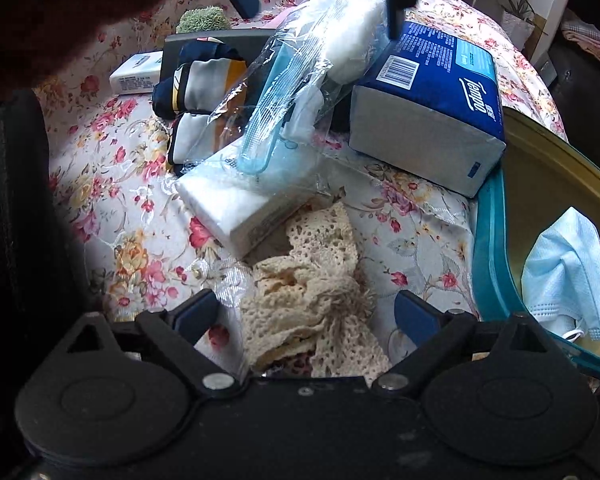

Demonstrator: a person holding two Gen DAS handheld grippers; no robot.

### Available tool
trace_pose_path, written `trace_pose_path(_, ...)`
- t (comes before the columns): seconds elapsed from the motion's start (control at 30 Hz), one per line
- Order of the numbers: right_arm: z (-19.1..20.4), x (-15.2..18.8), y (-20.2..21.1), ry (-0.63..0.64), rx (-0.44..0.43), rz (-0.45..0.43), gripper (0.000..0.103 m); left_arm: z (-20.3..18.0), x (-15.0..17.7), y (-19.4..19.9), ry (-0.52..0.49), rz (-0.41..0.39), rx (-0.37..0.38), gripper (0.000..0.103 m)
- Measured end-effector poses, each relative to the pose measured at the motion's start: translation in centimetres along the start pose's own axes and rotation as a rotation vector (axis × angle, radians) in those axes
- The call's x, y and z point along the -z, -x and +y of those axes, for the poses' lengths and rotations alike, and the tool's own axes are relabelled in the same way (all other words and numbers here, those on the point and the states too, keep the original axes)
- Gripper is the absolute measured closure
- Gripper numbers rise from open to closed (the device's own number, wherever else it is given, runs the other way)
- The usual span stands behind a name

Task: Organize soft objects
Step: 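Grasp the clear sponge bag with the left tool while the right tool grasps the lace doily, then drop the lace doily into the tray with the right tool while the left tool lifts the sponge bag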

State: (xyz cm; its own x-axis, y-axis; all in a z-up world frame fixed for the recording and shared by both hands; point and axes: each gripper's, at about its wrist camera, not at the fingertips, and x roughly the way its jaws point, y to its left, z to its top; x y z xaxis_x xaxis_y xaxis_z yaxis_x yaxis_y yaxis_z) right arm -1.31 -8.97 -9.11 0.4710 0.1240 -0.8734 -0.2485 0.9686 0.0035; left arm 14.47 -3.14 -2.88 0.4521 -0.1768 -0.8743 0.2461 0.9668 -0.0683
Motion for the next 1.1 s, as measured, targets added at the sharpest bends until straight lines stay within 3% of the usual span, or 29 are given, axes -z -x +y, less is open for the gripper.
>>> trace_pose_path(0.1,0.0,0.0,0.0,-0.001,-0.001,-0.001,0.007,0.2,0.0,-0.7,0.03,0.039,0.033,0.049)
trace_pose_path(0.13,0.1,0.0,0.0,0.0,0.0,-0.002,0.007,0.5,0.1,-0.7,0.047,0.041,0.04,0.051)
trace_pose_path(0.23,0.1,0.1,0.1,0.0,0.001,-0.004,0.007,1.4,0.4,0.1,0.086,0.022,0.065,0.052)
trace_pose_path(0.6,0.1,-0.2,0.0,-0.004,0.004,0.035,0.008,3.1,2.2,4.8,0.128,-0.022,0.033,0.052)
trace_pose_path(0.73,0.1,-0.1,0.7,-0.024,0.003,0.044,0.023,3.0,3.1,6.3,0.116,-0.043,-0.006,0.052)
trace_pose_path(0.8,0.3,0.2,1.3,-0.023,0.003,0.039,0.038,3.0,3.4,6.9,0.117,-0.044,-0.018,0.052)
trace_pose_path(0.87,0.4,0.5,1.8,-0.021,-0.004,0.037,0.047,2.9,3.8,7.4,0.113,-0.045,-0.025,0.052)
trace_pose_path(1.1,-1.0,0.9,3.5,-0.067,-0.042,0.021,0.05,1.9,5.0,8.8,0.089,-0.046,-0.055,0.052)
